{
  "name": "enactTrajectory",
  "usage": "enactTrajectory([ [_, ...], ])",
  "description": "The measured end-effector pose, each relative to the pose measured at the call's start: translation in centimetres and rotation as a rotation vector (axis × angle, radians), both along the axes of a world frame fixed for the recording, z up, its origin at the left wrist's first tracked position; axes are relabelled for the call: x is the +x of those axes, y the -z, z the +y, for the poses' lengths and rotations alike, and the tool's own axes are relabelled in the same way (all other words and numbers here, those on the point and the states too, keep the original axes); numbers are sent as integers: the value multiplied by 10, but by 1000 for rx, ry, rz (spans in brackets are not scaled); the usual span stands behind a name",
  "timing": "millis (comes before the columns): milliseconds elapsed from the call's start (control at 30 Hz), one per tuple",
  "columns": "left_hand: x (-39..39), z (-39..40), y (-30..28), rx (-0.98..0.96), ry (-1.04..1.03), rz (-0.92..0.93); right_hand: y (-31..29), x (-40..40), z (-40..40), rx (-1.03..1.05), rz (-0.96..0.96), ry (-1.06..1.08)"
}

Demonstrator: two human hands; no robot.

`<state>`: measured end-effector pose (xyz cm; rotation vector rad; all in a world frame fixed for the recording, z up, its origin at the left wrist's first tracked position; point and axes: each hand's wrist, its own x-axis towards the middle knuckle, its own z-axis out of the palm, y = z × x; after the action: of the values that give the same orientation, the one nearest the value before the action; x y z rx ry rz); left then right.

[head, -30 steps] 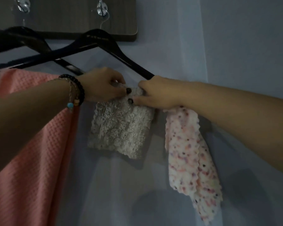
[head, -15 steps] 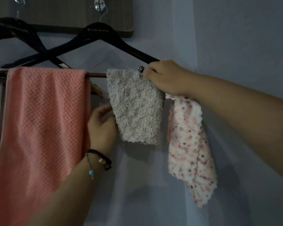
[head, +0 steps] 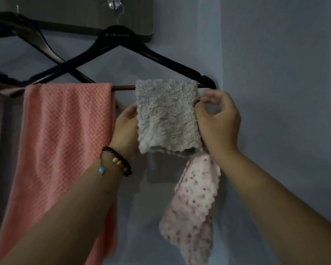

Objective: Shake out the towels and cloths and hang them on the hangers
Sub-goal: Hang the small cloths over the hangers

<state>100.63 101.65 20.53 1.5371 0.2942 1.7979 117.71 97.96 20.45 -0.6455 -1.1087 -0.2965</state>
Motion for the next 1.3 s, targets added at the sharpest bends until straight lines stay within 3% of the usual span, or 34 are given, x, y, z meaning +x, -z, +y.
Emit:
enactTrajectory([
  [100,8,-8,-1,0,-43,17,-3,4,7,-247,72,-80],
  [267,11,-3,16,-83,-83,8,-3,10,17,-385,33,-146],
  [400,9,2,33,-119,-163,41,-1,12,21,-623,33,-506],
  [533,7,0,34,-153,-141,47,-2,17,26,-662,6,-730],
  [800,-4,-2,43,-127,-239,48,15,7,34,-663,-111,-443],
  [900,-12,-1,46,-134,-281,-90,20,3,34,-673,-91,-453],
  [1033,-12,-15,42,-131,-106,-318,28,1,38,-687,-87,-432],
  [1200,-16,-23,24,-128,-160,-285,38,1,35,-725,-140,-435],
  [1300,-17,-20,12,-167,-147,-258,35,3,32,-634,-76,-301],
])
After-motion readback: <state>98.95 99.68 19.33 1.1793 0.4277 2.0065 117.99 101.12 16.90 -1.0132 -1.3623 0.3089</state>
